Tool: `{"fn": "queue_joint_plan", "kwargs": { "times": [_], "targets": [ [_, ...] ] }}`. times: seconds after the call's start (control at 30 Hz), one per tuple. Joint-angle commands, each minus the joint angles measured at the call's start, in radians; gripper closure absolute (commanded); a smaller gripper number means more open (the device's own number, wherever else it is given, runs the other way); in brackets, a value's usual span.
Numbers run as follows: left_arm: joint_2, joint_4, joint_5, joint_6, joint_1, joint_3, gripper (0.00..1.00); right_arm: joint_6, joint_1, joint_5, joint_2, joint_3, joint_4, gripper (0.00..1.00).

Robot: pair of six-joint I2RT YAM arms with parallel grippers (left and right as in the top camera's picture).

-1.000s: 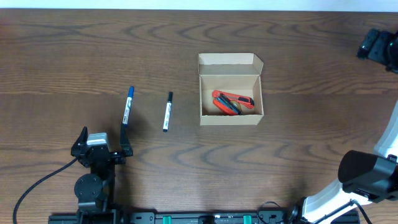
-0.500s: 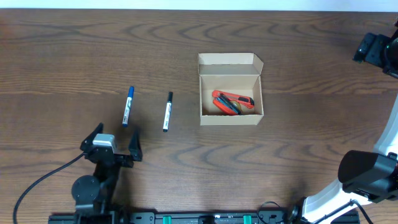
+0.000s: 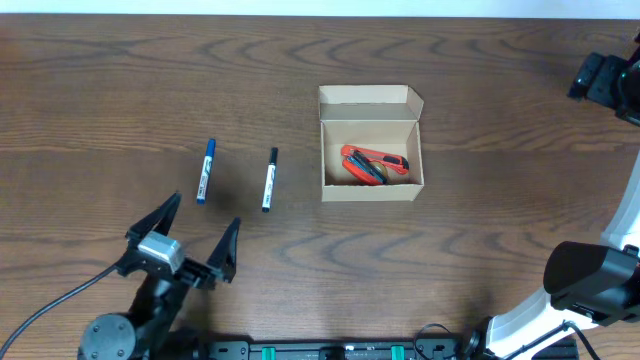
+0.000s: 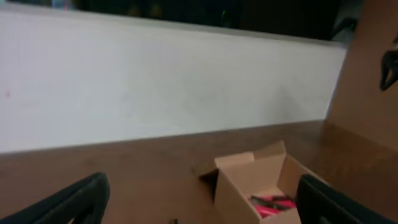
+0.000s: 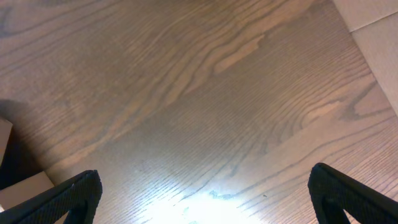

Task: Pack container
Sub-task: 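Move the left gripper over the blue-capped whiteboard marker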

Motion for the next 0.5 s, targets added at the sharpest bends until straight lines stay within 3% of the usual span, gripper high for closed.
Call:
{"fn": "queue_joint_plan", "kwargs": {
  "times": [0.0,0.2,0.47],
  "targets": [
    [0.070,-0.141,-0.099,0.095,0.004,0.190,0.05,0.014,-0.005,-0.003,0.006,-0.005,-0.001,0.01],
    [0.374,-0.439,-0.276,0.221,0.003,0.544,0.05,0.014,-0.005,-0.003,0.006,-0.005,-0.001,0.01],
    [0.690,-0.466,-0.141,0.226,0.002,0.620,0.05,0.014,-0.005,-0.003,0.006,-0.005,-0.001,0.01]
  ]
}}
